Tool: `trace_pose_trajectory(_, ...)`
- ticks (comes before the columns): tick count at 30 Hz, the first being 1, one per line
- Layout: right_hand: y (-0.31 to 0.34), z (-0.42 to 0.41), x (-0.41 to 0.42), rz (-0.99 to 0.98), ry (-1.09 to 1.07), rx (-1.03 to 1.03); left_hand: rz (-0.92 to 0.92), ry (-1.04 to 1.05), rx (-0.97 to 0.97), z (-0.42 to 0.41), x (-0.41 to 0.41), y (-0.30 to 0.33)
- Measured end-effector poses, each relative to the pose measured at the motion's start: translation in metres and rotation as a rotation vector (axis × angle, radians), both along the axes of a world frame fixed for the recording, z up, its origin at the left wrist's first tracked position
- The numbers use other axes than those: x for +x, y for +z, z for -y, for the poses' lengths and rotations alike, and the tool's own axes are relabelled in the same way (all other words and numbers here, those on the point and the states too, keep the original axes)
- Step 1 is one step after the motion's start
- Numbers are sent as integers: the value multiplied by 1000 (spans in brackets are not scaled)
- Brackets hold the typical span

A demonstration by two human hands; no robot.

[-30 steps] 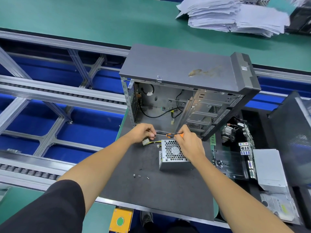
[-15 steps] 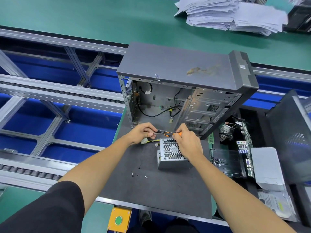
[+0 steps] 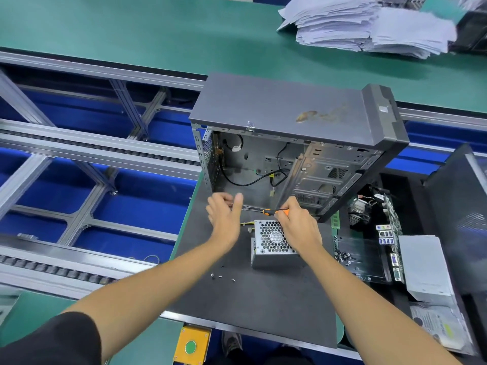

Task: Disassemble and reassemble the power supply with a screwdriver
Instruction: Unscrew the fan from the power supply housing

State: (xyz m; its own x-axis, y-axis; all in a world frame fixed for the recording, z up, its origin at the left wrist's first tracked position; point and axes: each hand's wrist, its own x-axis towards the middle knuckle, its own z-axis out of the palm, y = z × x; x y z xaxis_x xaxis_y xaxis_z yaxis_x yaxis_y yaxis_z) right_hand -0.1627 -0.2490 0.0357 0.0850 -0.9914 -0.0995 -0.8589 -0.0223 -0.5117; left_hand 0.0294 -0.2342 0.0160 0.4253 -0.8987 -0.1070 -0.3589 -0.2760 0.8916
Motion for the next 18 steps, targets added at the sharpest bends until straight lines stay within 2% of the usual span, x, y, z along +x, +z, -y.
trace_pose_trajectory(1, 0, 0, 0, 2, 3, -5, -61, 12, 36, -12, -12, 0)
trace_pose_trajectory(4, 2, -1, 0, 8, 7, -23, -292, -6, 360, -30, -41, -10)
trace_pose_trajectory(6, 3, -2, 0, 15, 2, -26, -399, -46, 459, -31, -51, -11)
trace_pose_trajectory(10, 5, -4, 0, 23, -18, 0, -521, -163, 465, -29, -57, -3)
trace_pose_trajectory(14, 10, -5, 0, 52, -30, 10, -613, -150, 438, -31, -58, 3)
trace_pose_trajectory(16, 14, -6, -1, 161, -54, 10, -639, -143, 421, -32, -58, 2)
trace_pose_trajectory(18, 22, -7, -4, 355, -100, 7, -663, -156, 416, -33, -59, 2)
